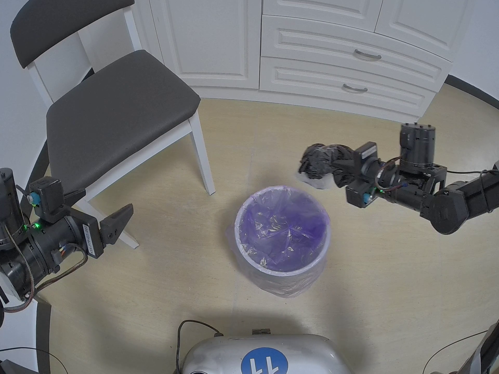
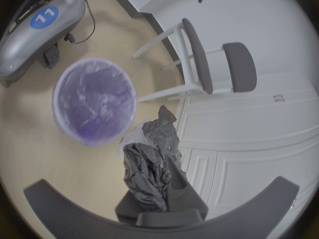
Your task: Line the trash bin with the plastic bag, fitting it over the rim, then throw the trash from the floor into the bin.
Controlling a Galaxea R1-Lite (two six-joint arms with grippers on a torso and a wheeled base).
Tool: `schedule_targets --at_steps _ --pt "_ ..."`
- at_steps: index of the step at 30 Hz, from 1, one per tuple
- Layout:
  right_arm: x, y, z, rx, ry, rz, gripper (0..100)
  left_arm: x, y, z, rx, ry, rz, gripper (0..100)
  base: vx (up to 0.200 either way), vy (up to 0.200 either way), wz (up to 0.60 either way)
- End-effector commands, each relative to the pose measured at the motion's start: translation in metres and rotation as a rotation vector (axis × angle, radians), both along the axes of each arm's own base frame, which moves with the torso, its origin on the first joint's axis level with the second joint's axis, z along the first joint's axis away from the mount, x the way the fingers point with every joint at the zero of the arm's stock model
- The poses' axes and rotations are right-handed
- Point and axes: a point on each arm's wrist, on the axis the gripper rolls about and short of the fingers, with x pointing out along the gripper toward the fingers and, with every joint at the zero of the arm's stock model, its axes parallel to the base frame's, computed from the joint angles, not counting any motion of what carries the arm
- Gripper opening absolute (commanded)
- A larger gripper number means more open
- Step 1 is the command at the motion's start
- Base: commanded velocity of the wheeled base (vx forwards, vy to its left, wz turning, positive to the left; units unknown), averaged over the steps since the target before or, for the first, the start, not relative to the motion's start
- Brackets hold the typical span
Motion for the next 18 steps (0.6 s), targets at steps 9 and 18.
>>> schedule_targets --at_steps 9,18 --pt "-0.004 0.053 -0.027 -0.093 0.113 0.068 0 0.014 0.037 0.012 -0.042 -0.054 0.095 100 0.0 0.0 0.0" --pt "-0.009 0.052 -0.052 -0.142 0.178 0.079 0 0.015 0.059 0.021 -0.075 -0.172 0.063 100 0.0 0.0 0.0"
